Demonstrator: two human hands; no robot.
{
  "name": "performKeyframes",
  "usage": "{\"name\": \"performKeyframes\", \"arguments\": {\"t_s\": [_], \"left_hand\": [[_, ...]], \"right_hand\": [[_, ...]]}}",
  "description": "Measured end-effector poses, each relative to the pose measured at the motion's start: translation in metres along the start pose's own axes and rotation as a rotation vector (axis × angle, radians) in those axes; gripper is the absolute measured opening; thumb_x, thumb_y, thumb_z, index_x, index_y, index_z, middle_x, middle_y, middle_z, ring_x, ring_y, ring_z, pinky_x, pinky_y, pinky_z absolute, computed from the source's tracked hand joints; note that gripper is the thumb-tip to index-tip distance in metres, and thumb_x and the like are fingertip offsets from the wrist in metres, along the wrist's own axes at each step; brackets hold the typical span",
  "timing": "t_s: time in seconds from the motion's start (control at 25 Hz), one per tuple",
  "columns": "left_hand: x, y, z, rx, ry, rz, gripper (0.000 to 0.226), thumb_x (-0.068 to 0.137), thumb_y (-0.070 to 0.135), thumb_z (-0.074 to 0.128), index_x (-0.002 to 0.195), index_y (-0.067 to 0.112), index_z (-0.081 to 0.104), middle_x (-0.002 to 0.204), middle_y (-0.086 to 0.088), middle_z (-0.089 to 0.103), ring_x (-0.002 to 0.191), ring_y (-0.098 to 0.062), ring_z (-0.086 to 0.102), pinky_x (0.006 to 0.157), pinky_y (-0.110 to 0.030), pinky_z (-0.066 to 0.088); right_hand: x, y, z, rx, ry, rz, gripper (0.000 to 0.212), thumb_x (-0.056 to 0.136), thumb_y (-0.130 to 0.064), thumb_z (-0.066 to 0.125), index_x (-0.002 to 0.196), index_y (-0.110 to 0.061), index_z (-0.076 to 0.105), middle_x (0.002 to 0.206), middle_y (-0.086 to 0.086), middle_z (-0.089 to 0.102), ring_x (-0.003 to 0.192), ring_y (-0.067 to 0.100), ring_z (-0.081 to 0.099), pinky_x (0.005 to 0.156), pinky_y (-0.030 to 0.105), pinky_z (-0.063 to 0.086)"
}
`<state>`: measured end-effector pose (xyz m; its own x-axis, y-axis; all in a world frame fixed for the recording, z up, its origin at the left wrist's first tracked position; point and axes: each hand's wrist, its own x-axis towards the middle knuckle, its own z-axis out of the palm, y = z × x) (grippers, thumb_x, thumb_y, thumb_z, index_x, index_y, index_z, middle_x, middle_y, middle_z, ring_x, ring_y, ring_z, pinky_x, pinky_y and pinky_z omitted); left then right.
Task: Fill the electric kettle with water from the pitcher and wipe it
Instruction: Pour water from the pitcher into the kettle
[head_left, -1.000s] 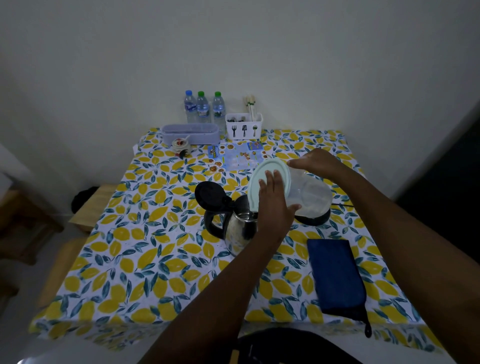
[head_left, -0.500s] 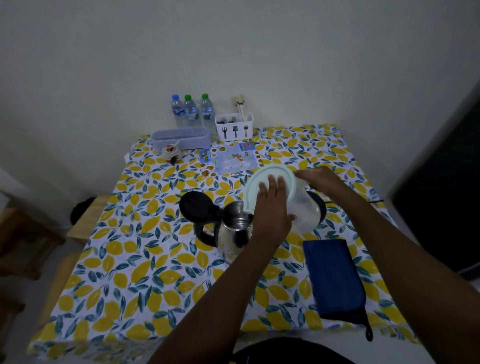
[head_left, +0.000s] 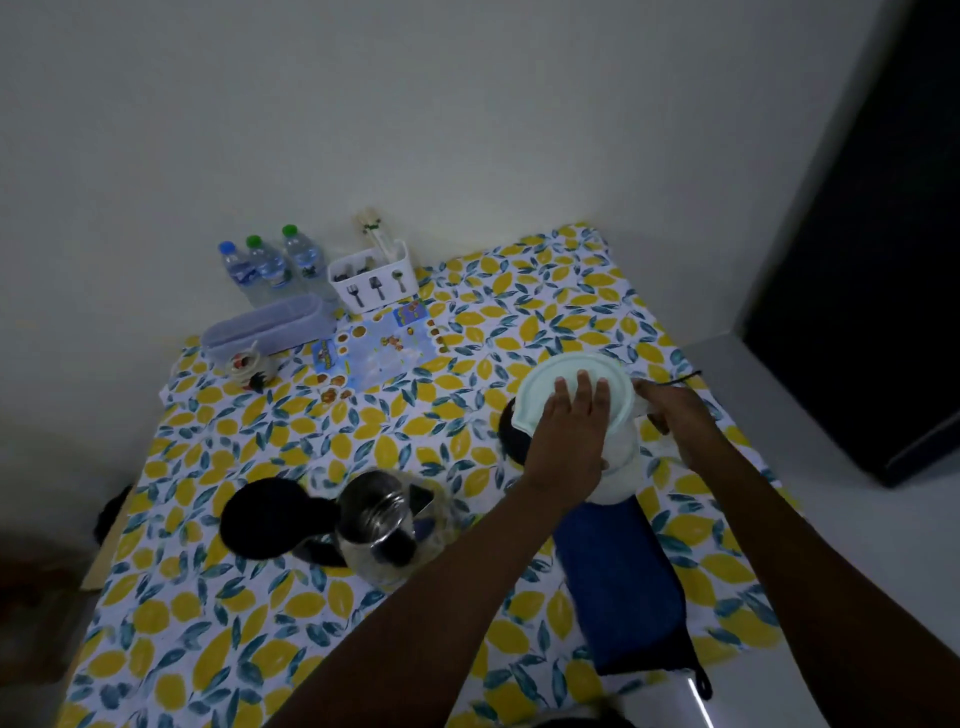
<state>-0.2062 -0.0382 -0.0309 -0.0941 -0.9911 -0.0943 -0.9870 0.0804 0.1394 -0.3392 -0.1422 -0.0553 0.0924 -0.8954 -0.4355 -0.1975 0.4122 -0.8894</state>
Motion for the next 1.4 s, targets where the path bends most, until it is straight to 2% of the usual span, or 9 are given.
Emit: {"name": "performKeyframes", "arguments": {"t_s": [0.08,0.2,0.4,0.68,0.88,1.0,1.12,1.24,1.4], "left_hand": [[0.029,0.015,0.002,0.041,-0.018,0.058,0.099,0.085,0.03,0.068,0.148,0.003,-0.003,0.158,-0.026,0.003,0.144,-0.048,0.005,0.118,-0.053,0.014],[0.067,0.032,0.01,0.072,-0.067,0.096,0.098,0.087,0.03,0.066,0.148,0.004,-0.006,0.159,-0.024,-0.002,0.144,-0.046,0.001,0.118,-0.052,0.012],[0.109,0.044,0.023,0.12,-0.069,0.144,0.093,0.089,0.027,0.064,0.149,0.005,-0.004,0.159,-0.022,0.001,0.145,-0.043,0.004,0.118,-0.051,0.016],[0.123,0.044,0.033,0.049,0.078,0.124,0.085,0.085,0.036,0.066,0.148,0.006,0.017,0.157,-0.019,0.021,0.144,-0.038,0.019,0.115,-0.05,0.023],[0.125,0.052,0.045,0.056,0.112,0.165,0.084,0.083,0.038,0.067,0.146,0.006,0.022,0.156,-0.015,0.028,0.142,-0.035,0.029,0.11,-0.046,0.034],[0.125,0.051,0.046,0.03,0.114,0.165,0.083,0.084,0.036,0.067,0.147,0.006,0.021,0.157,-0.015,0.025,0.143,-0.035,0.026,0.111,-0.048,0.033],[0.118,0.047,0.041,-0.017,0.128,0.191,0.076,0.087,0.031,0.064,0.147,0.008,0.023,0.158,-0.013,0.024,0.146,-0.033,0.019,0.115,-0.05,0.028],[0.089,0.032,0.042,-0.09,0.183,0.169,0.069,0.09,0.029,0.058,0.148,0.012,0.024,0.159,-0.007,0.02,0.148,-0.027,0.009,0.119,-0.046,0.017],[0.022,0.001,0.052,-0.291,0.2,0.072,0.065,0.096,0.028,0.051,0.15,0.015,0.018,0.16,0.002,0.01,0.147,-0.014,-0.003,0.12,-0.032,0.009]], "right_hand": [[0.017,0.003,-0.025,0.054,0.051,0.011,0.041,0.081,-0.036,0.069,0.056,-0.012,0.048,0.041,0.005,0.04,0.035,0.014,0.038,0.038,0.021,0.03],[0.041,0.011,-0.053,0.118,0.097,-0.025,0.041,0.08,-0.035,0.07,0.054,-0.014,0.046,0.043,0.005,0.037,0.037,0.014,0.033,0.042,0.024,0.027],[0.071,0.015,-0.074,0.194,0.11,-0.065,0.038,0.084,-0.027,0.066,0.056,-0.015,0.045,0.039,-0.005,0.037,0.034,0.007,0.032,0.037,0.017,0.027],[0.109,0.001,-0.085,0.091,0.033,-0.158,0.034,0.087,-0.027,0.061,0.056,-0.014,0.056,0.041,-0.008,0.05,0.039,0.004,0.044,0.045,0.02,0.038],[0.116,0.027,-0.098,-0.041,0.008,-0.245,0.063,0.081,-0.054,0.046,0.08,0.008,0.06,0.084,0.031,0.063,0.072,0.018,0.055,0.071,0.036,0.043],[0.106,0.025,-0.089,-0.064,0.168,-0.259,0.058,0.081,-0.053,0.048,0.082,0.004,0.059,0.08,0.017,0.06,0.077,0.02,0.057,0.07,0.033,0.039],[0.078,0.032,-0.081,-0.092,0.395,-0.34,0.032,0.089,-0.036,0.056,0.108,-0.01,0.06,0.107,0.004,0.06,0.104,0.021,0.057,0.083,0.026,0.039],[0.033,0.063,-0.067,-0.266,0.421,-0.511,0.049,0.092,-0.023,0.054,0.138,-0.013,0.041,0.141,0.004,0.044,0.13,0.014,0.038,0.105,0.022,0.028],[-0.022,0.104,-0.04,-0.592,0.327,-0.645,0.069,0.087,-0.03,0.057,0.146,-0.009,0.027,0.154,0.007,0.025,0.142,0.017,0.021,0.114,0.025,0.017]]}}
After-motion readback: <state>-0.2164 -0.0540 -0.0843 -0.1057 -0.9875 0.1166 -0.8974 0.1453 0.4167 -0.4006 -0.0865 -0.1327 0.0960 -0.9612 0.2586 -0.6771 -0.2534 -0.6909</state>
